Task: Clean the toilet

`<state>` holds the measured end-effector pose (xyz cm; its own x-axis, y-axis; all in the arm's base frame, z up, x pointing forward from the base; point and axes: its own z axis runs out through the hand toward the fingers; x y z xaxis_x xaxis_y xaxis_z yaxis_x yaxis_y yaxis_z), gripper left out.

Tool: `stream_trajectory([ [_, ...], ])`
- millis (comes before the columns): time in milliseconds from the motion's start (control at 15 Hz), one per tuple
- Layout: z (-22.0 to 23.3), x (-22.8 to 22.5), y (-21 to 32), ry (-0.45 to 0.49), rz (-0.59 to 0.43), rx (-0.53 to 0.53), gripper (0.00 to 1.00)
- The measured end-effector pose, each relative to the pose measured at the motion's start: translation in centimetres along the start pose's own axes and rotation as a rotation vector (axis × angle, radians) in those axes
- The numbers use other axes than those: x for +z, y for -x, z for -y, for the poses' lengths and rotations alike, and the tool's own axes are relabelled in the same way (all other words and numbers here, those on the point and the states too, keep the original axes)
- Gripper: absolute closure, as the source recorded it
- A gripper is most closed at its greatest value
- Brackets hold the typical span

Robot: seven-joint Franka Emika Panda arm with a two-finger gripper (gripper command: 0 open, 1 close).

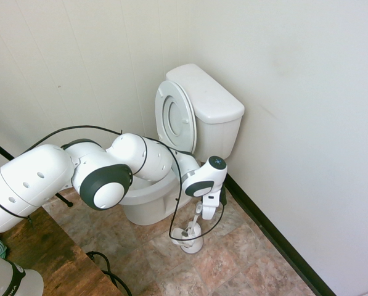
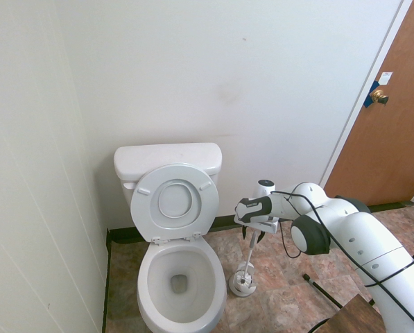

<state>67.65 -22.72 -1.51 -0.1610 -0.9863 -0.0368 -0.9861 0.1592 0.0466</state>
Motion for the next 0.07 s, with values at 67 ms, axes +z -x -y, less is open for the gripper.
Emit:
stream_trajectory([
  [67,-0.03,-0.84,-0.35,-0.002,-0.006,0.004,0.0],
])
